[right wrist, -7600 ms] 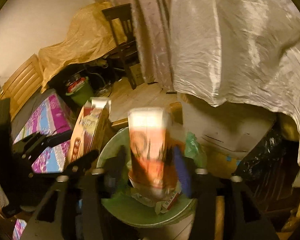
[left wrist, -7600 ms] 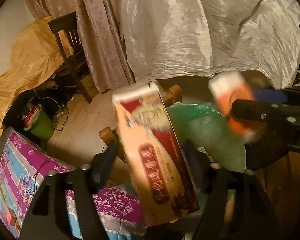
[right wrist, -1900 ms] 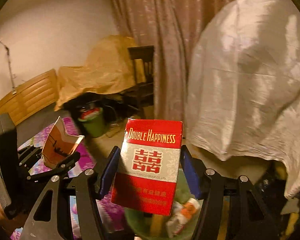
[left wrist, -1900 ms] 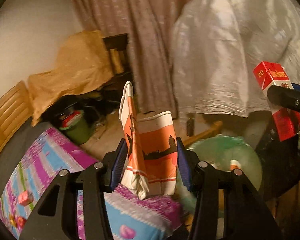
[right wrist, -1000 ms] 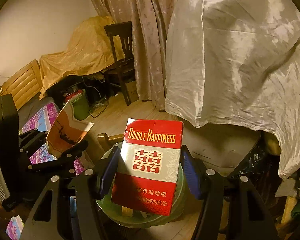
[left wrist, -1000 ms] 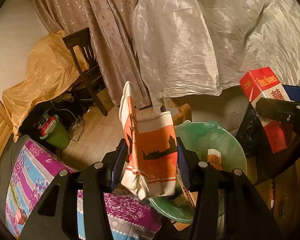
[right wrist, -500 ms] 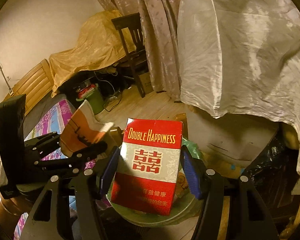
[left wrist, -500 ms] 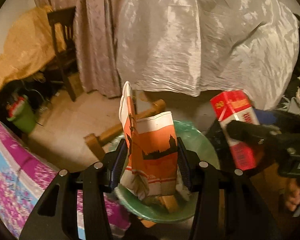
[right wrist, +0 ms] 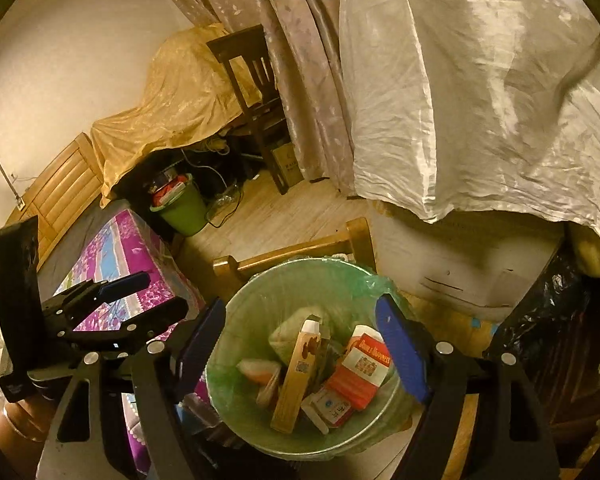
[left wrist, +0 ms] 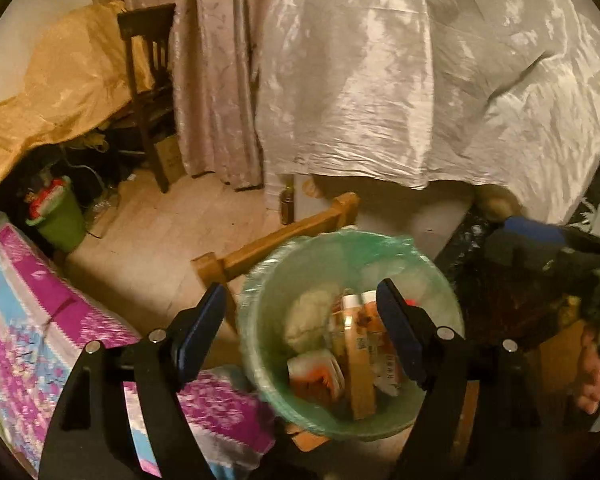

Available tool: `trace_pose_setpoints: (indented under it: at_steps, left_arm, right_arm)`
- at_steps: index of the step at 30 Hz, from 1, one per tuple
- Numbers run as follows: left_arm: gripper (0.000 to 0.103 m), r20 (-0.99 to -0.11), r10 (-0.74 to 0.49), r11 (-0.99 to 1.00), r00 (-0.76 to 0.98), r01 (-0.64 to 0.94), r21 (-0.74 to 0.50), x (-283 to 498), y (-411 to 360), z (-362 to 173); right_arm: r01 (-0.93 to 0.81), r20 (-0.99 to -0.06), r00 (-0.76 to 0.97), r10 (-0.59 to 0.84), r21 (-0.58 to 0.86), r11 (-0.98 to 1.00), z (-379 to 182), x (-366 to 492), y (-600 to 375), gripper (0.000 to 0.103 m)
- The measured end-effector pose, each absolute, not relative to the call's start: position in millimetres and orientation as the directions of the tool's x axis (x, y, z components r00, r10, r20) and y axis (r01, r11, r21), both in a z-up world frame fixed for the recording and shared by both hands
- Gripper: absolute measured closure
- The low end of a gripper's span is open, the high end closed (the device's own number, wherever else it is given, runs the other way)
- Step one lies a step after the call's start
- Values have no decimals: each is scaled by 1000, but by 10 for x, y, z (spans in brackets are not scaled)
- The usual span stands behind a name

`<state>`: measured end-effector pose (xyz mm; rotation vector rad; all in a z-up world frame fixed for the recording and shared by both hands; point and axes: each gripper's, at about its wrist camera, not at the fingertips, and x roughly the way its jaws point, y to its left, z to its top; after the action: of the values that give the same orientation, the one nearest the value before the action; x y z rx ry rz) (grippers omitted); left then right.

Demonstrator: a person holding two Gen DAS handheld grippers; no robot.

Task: Collect trash
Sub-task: 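Open both tools over the green bin to drop bag and pack, then swing both tools back over the trash on the bed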

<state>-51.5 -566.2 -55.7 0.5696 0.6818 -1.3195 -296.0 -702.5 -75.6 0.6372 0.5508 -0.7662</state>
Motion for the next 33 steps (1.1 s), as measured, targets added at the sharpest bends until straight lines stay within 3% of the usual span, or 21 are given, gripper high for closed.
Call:
trace_pose_setpoints:
  at_steps: [8, 17, 22, 33]
  left_arm:
    - [25, -639, -690, 348, 340, 930, 119, -239, -5070, -492]
    - [24, -588, -579, 552, 566, 802, 228, 239, -4102, -647]
    - [23, -591, -510, 633, 625, 738, 235, 465, -3450, -760]
    - [23, -681, -360, 789, 638, 598, 144, 867, -2181, -1231]
  right_arm:
    - [725, -567, 663, -489, 320, 610, -637, -2740, -6680, 24]
    - [641, -444, 756, -482, 348, 684, -540, -2166, -6038, 24]
    - [578, -456, 791, -407, 342, 741, -571, -1713, -5638, 24]
    - [413, -600, 775, -198, 243, 878, -914, -612, -4550, 24]
